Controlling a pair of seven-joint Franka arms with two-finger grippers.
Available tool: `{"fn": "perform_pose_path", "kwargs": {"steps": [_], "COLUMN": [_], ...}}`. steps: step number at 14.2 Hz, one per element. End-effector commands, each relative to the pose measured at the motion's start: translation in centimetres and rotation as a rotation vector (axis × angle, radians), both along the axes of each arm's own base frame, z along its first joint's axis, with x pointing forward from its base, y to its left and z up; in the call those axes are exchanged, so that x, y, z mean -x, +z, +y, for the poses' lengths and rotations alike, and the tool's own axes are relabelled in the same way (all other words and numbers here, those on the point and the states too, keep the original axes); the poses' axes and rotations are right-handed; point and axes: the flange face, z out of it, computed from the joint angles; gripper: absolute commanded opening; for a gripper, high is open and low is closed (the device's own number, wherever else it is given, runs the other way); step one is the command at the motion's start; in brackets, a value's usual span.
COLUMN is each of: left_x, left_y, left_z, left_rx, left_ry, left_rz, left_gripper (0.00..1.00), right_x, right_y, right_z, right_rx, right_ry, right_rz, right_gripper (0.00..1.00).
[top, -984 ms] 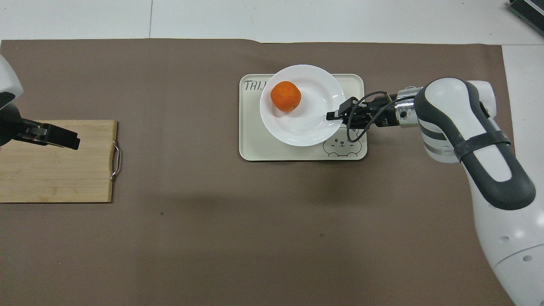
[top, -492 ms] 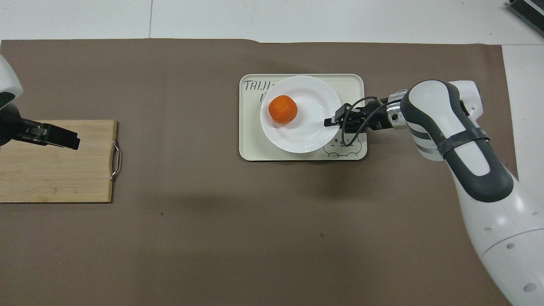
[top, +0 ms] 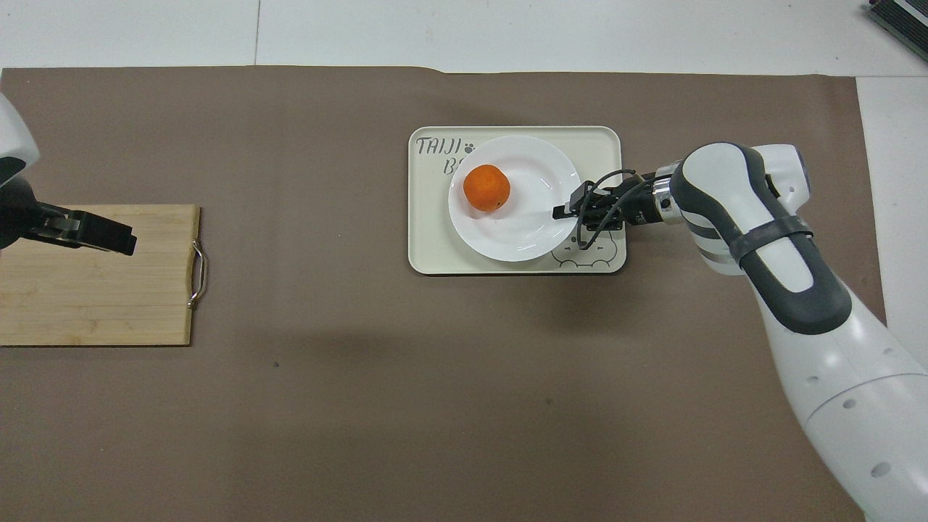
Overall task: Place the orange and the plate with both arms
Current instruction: 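Release the plate rim and pull the right gripper back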
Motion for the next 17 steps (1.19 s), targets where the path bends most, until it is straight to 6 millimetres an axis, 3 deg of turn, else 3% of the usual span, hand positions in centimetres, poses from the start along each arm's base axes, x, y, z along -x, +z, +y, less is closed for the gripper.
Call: {"fn": "perform_pose_path", "kwargs": {"steps": [1, 2, 3, 4, 7, 12, 17], "left_x": [0.5, 0.5, 0.5, 0.5, 0.5, 0.5, 0.5], "left_y": [0.5, 0.5, 0.5, 0.5, 0.5, 0.5, 0.5], "left_z": [0.3, 0.3, 0.3, 0.3, 0.3, 0.3, 0.3], "left_rx": [-0.014, -0.014, -0.014, -0.014, -0.014, -0.014, -0.014], "left_ry": [0.011, 0.011, 0.011, 0.011, 0.011, 0.011, 0.011], "left_rz": [-0.011, -0.011, -0.011, -0.011, -0.011, -0.011, -0.011], "left_gripper": [1.0, 1.0, 1.0, 1.0, 1.0, 1.0, 1.0], "right_x": [-0.5, -0.5, -0.5, -0.6, -0.6, -0.3, 1.5], "right_y": [0.5, 0.5, 0.5, 0.9, 2.5, 8.1, 15.6], "right_z": [0.1, 0.0, -0.2, 0.0, -0.4, -3.0, -7.4], "right_rx": [0.006, 0.004, 0.005, 0.004, 0.045, 0.287, 0.584], "right_ry": [0.012, 0.012, 0.008, 0.009, 0.016, 0.126, 0.213], "right_rz": [-0.02, -0.018, -0.018, -0.021, -0.024, -0.093, -0.138], "right_gripper": [0.19, 0.44, 0.9, 1.0, 1.0, 1.0, 1.0]}}
